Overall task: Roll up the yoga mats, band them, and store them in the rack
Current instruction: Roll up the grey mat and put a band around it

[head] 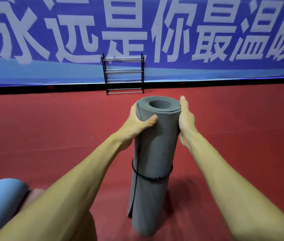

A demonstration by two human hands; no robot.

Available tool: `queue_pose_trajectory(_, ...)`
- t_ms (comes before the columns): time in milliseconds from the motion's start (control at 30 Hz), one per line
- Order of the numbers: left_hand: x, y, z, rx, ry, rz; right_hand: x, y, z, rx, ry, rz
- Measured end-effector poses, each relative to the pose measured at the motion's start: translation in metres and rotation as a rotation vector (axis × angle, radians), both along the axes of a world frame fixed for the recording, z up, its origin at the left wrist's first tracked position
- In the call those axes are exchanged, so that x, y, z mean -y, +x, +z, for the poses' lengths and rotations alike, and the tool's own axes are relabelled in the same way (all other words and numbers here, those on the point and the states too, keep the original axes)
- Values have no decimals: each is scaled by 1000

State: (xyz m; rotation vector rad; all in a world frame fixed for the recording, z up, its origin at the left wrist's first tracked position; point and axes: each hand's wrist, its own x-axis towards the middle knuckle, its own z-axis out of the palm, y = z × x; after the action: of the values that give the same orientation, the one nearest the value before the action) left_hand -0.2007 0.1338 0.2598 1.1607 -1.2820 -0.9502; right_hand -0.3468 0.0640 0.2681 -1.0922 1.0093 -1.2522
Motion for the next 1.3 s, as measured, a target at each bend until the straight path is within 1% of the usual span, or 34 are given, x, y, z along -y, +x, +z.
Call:
queue_pose_trajectory(100,38,5,-11,-7,-118,155,34,16,-10,36,-12,-11)
queue_pose_trajectory(167,65,7,-18,-10,-203,237,58,27,-15,26,-59,-16)
queue_pose_trajectory(233,92,11,-19,-17,-236,305,84,37,-21,-4,-117,-20)
queue_pose_trajectory(300,124,21,-23,-47,-228,333,114,46,-31,-28,-197,17)
queue_pose_trajectory(367,155,32,-29,-57,-202,352,138,53,-46,-33,-282,68)
queue_pose_trajectory(433,175,43,-36,-64,-170,358,158,59,-61,-33,-302,104)
queue_pose_trajectory(500,183,51,-34,-59,-107,338,171,60,-67,-60,-280,148)
queue_pose_trajectory(533,186,57,-29,-23,-54,310,176,58,-65,-84,-259,171)
queue_pose_trajectory(633,187,73,3,99,155,189,181,49,-47,-139,-189,252)
queue_pose_trajectory(700,183,75,28,120,257,118,176,40,-26,-141,-120,274)
queue_pose_trajectory(767,172,69,56,100,285,88,169,29,5,-156,-65,295)
queue_pose_trajectory(833,164,63,89,53,260,71,163,19,43,-191,-51,330)
queue_pose_trajectory(933,172,58,171,14,232,62,171,8,127,-192,-53,375)
queue_pose_trajectory(1067,195,49,313,130,216,-7,191,-12,266,-274,-107,456)
queue_pose_trajectory(1133,202,43,380,198,219,-14,202,-23,331,-323,-150,458)
queue_pose_trajectory(1233,211,34,469,313,201,9,217,-36,419,-385,-227,462)
queue_pose_trajectory(1300,215,29,518,342,175,27,226,-40,469,-424,-289,464)
